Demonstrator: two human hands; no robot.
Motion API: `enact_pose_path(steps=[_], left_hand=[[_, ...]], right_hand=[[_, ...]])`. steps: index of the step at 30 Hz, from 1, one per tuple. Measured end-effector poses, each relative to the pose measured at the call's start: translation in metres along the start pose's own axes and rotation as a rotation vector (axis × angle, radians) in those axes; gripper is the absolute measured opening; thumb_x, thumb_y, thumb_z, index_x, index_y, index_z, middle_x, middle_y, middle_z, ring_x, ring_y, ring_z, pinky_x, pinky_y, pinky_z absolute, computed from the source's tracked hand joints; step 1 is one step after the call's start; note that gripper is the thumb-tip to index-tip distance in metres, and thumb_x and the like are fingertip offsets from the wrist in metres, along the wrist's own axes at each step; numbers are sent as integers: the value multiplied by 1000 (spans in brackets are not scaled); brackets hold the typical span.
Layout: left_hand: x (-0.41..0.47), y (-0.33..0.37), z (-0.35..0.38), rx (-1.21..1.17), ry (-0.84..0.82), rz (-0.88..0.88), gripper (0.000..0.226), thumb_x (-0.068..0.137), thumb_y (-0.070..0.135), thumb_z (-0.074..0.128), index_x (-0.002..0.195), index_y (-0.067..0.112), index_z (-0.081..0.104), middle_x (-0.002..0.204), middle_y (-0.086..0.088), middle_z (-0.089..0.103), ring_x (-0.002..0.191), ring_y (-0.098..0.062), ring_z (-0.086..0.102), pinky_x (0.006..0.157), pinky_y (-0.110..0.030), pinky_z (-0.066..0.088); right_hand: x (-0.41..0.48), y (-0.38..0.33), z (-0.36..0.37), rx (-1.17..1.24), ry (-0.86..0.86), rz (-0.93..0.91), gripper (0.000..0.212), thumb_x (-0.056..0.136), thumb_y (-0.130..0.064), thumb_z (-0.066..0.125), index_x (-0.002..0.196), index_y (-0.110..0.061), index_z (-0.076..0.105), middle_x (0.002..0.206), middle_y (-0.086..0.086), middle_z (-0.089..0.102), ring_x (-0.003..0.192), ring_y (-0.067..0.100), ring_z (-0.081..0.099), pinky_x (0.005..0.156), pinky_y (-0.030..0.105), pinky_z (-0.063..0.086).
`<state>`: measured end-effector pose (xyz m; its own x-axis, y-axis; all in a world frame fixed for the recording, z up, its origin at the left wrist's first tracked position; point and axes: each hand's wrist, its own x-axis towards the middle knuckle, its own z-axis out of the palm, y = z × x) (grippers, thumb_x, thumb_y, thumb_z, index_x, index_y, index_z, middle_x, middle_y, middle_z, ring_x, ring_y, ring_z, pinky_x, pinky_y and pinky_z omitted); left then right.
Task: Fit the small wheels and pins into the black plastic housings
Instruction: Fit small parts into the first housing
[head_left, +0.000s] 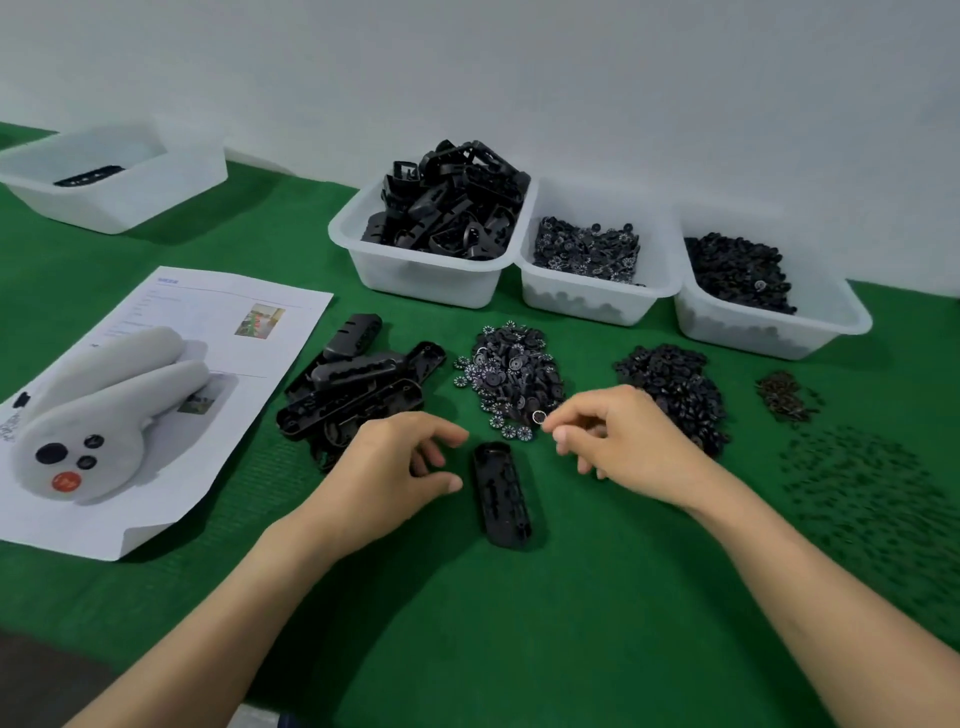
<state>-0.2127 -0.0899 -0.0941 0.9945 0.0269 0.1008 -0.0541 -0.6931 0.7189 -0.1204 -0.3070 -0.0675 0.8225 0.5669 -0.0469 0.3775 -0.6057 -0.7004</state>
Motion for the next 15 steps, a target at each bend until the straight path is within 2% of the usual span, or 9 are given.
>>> enact_pose_path(steps=[3, 5, 7, 9, 12, 15], left_hand=[[-1, -1, 1, -14, -44, 45, 53, 69, 17, 79, 116, 30, 58, 94, 13, 57, 74, -3, 53, 66, -17, 47], [2, 3, 3, -32, -71, 96, 58, 68, 15, 79, 119, 30, 56, 104, 17, 55, 80, -1, 53, 65, -15, 45], [5, 8, 6, -47, -76, 119, 54, 67, 15, 80, 114, 30, 58, 101, 15, 56, 81, 0, 53, 64, -14, 44], [5, 10, 9, -56, -69, 124, 50, 66, 17, 81, 110, 28, 61, 99, 12, 57, 81, -1, 53, 63, -12, 42], [2, 10, 13, -33, -75, 118, 54, 65, 24, 81, 114, 27, 59, 93, 9, 53, 79, -3, 49, 65, -9, 38], [-3, 10, 15, -18, -115, 125, 45, 64, 31, 80, 106, 25, 65, 89, 9, 52, 78, -2, 48, 68, -7, 37]], right_hand=[[-18, -3, 12, 19, -24, 15, 11, 82, -23, 65, 74, -18, 70, 64, -8, 65, 46, -3, 52, 46, 8, 37], [-25, -9, 25, 1, -37, 7, 14, 78, -34, 67, 72, -21, 68, 62, -5, 65, 46, -3, 48, 48, 9, 37], [-26, -12, 37, -34, -4, 17, 16, 75, -38, 69, 74, -24, 64, 61, -6, 64, 48, -2, 50, 51, 12, 39], [-25, -11, 41, -1, 35, 37, 11, 74, -30, 73, 77, -24, 64, 58, -9, 61, 47, -2, 50, 53, 14, 40], [-24, -7, 39, 64, 29, 5, 6, 76, -13, 71, 80, -18, 71, 57, -12, 57, 46, 0, 45, 50, 11, 34], [-26, -3, 34, 13, 4, -58, 12, 77, -12, 70, 82, -22, 74, 68, -9, 60, 54, 1, 47, 54, 10, 35]])
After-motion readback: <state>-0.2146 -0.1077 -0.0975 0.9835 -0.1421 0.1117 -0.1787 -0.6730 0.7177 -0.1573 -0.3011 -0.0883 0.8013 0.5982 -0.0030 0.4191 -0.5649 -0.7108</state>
